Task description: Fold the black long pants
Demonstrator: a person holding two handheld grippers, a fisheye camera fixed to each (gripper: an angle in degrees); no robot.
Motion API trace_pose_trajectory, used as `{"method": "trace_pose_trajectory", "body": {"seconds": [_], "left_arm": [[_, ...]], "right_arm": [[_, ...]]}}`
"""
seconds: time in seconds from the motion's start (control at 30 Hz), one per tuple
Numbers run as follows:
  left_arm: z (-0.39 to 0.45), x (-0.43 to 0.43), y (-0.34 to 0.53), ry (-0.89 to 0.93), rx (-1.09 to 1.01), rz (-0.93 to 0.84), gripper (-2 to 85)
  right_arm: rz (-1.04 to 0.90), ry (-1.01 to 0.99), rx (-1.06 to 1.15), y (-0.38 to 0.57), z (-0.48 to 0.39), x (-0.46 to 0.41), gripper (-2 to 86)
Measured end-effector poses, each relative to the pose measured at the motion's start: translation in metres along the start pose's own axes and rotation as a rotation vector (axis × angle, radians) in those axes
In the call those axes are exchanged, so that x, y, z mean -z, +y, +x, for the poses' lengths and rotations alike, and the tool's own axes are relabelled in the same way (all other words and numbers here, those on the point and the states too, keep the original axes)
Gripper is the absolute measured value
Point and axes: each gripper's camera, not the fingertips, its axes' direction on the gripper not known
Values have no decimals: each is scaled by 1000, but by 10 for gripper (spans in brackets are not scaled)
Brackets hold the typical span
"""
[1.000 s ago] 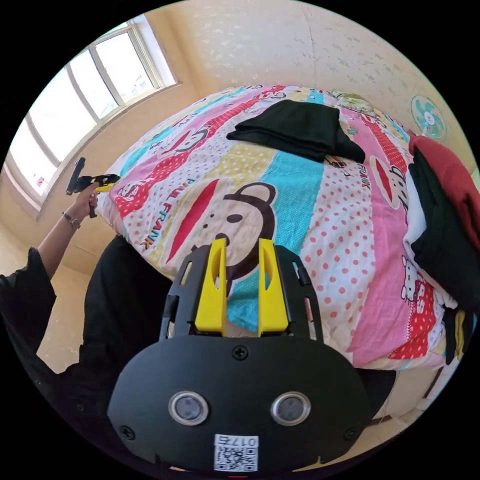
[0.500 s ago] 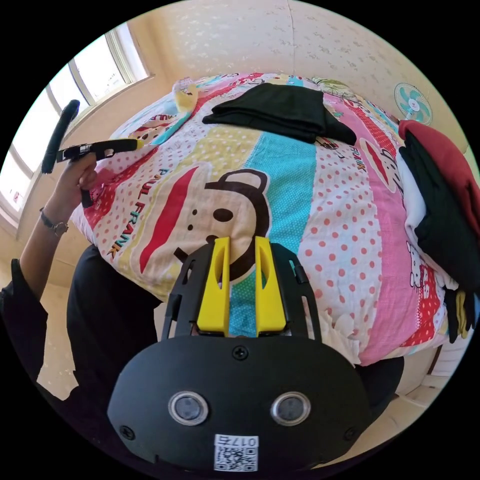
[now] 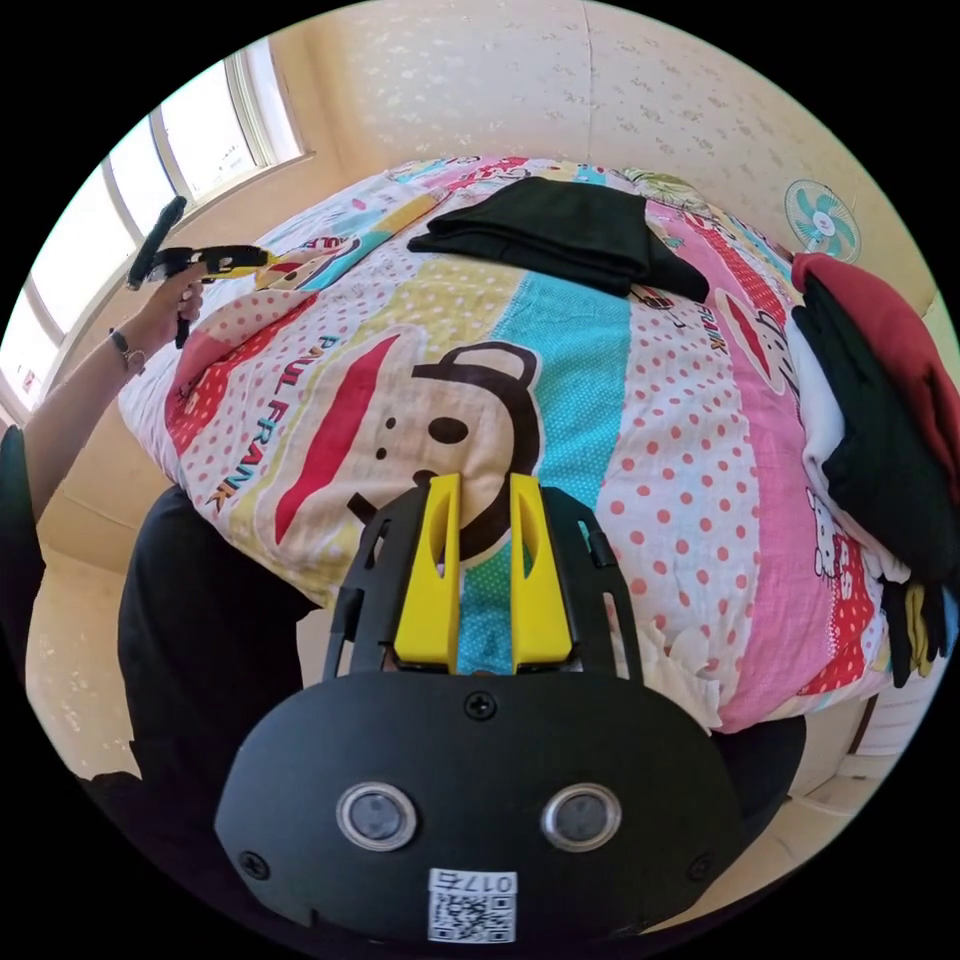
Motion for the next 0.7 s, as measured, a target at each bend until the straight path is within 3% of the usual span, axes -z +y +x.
{"method": "trace_pose_trajectory", "body": {"seconds": [0.07, 0.13, 0.2, 0.23, 0.3, 0.37, 0.47, 0.6, 0.7], "left_arm": [[-4, -18, -13, -99, -33, -47, 27], [-14, -17, -22, -198, -98, -58, 12], [-62, 29, -28, -18, -89, 53, 2], [-84, 42, -29, 36, -19, 76, 1], [-185, 97, -3, 160, 313, 180, -3], [-254, 135, 37, 140, 476, 243, -4], [-345, 185, 106, -106, 588, 250, -5], [-437, 190, 201, 50, 827, 122, -5], [-455, 180, 248, 78, 875, 97, -5]], "right_arm": [[8, -4, 2, 1, 0, 0, 80], [20, -7, 13, 3, -1, 1, 80], [19, -20, 11, 2, 1, 2, 80], [11, -34, 3, 0, 4, 3, 80], [0, -54, -11, -3, 8, 3, 79], [-7, -60, -20, -6, 9, 5, 79], [0, -25, -12, -8, 4, 6, 79], [-22, 5, -33, -15, 0, 9, 79], [-58, 21, -39, -23, 1, 11, 76]]}}
